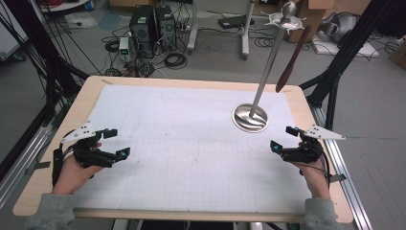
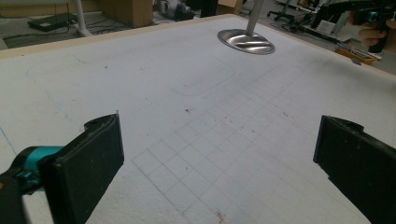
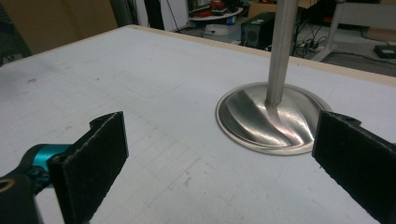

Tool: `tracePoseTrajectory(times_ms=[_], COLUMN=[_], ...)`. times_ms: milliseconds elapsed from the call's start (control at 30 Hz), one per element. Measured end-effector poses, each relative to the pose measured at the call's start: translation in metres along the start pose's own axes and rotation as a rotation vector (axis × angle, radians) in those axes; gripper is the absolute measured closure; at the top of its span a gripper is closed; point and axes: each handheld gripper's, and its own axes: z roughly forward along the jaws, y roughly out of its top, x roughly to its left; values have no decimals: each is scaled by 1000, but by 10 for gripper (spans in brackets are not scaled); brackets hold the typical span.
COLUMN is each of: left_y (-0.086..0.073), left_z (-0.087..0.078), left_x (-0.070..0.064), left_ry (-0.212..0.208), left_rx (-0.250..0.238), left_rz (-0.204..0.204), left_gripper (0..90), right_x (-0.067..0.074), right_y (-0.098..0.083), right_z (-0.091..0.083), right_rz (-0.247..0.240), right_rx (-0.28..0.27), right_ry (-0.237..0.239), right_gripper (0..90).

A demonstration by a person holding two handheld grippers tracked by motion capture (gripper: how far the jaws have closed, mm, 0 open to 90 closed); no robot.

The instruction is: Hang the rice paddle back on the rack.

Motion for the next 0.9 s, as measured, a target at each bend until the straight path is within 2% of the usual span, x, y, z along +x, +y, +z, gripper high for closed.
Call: tracePoseTrajectory(times_ms=[133, 467, 700, 900], left_y=[0, 0, 0, -2], left_z=[0, -1, -1, 1], left_x=[0, 1, 2, 2], left_ry=[2, 2, 4, 4], left_rx=[-5, -7, -4, 5], left_rz=[-2, -2, -2, -4], left_gripper=[22, 22, 22, 22], right_x=[4, 9, 13, 12], right_y=[-1, -13, -22, -25], right_z=[0, -4, -3, -3], right_rz=[-9, 22, 19, 46], right_rx=[-5, -20, -11, -17], right_ry=[4, 5, 11, 8], right_gripper=[25, 25, 25, 25])
